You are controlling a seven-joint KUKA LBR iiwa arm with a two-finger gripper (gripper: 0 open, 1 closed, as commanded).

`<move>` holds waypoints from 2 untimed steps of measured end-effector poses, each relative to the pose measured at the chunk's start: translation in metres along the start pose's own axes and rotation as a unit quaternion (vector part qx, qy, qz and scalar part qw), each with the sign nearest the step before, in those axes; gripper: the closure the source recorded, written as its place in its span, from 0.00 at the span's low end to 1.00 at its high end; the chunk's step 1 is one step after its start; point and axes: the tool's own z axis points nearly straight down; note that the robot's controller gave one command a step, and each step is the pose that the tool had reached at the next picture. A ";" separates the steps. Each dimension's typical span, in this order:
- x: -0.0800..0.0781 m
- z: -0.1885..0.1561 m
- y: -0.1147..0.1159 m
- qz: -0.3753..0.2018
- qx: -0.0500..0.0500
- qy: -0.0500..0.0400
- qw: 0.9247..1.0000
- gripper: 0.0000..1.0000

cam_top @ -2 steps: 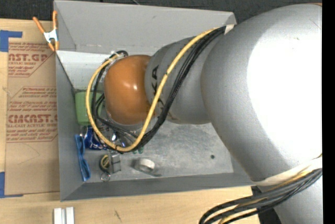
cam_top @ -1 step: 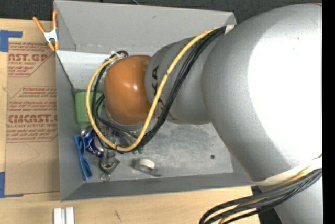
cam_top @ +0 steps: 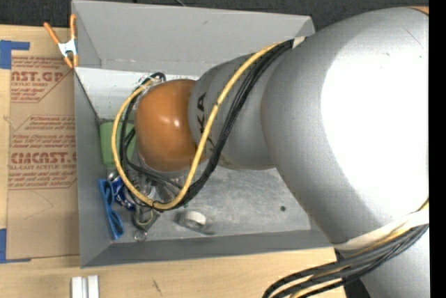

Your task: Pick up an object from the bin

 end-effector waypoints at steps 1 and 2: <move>0.014 -0.021 -0.024 -0.075 -0.005 0.009 0.997 1.00; 0.014 -0.020 -0.023 -0.076 -0.006 0.010 0.997 0.00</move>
Offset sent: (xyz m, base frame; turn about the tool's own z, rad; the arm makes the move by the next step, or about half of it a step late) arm -0.0062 -0.0266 0.0205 -0.1518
